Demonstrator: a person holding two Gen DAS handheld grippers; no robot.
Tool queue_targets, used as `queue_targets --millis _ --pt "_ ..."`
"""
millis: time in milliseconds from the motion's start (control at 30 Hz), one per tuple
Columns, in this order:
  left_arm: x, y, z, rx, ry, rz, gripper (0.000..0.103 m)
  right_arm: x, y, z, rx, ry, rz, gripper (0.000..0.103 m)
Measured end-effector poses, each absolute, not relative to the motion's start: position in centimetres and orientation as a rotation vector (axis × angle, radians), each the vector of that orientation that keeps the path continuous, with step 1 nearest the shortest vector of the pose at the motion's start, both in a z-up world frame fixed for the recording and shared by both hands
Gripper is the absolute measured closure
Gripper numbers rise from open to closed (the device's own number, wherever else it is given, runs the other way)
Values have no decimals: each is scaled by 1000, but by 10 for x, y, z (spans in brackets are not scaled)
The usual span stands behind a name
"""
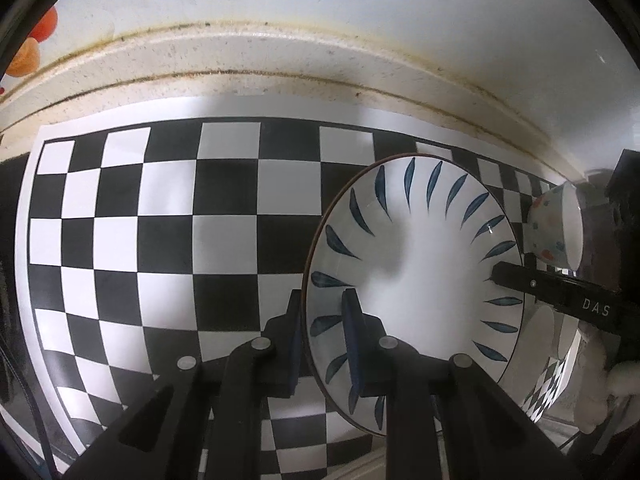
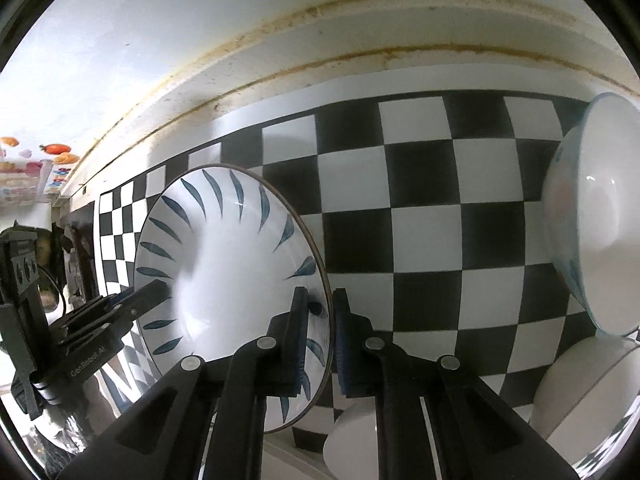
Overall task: Organize plates and bowls
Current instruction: 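Close both grippers on the rim of the striped-rim plate, then carry the striped-rim plate with both grippers and lower it onto the white plates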
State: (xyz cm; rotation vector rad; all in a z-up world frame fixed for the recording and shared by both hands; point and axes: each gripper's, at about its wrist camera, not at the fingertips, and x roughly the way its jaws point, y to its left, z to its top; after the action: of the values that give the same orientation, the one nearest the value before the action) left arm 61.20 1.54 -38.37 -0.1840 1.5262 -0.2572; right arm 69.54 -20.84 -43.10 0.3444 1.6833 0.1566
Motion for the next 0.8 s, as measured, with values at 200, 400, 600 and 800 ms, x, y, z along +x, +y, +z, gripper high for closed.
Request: queue_targets --millis 200,400,600,800 --pt "602 17 -366 -195 1501 -266 87 684 -208 -405 350 1646 179 91" --pt "582 23 -339 -187 1462 -275 87 666 -207 -374 340 1608 206 91" --pt "554 30 -316 -183 1440 -284 87 635 -202 -342 345 1573 234 91" --pt "520 37 -294 -172 1424 -292 87 594 -193 -316 350 1549 260 91"
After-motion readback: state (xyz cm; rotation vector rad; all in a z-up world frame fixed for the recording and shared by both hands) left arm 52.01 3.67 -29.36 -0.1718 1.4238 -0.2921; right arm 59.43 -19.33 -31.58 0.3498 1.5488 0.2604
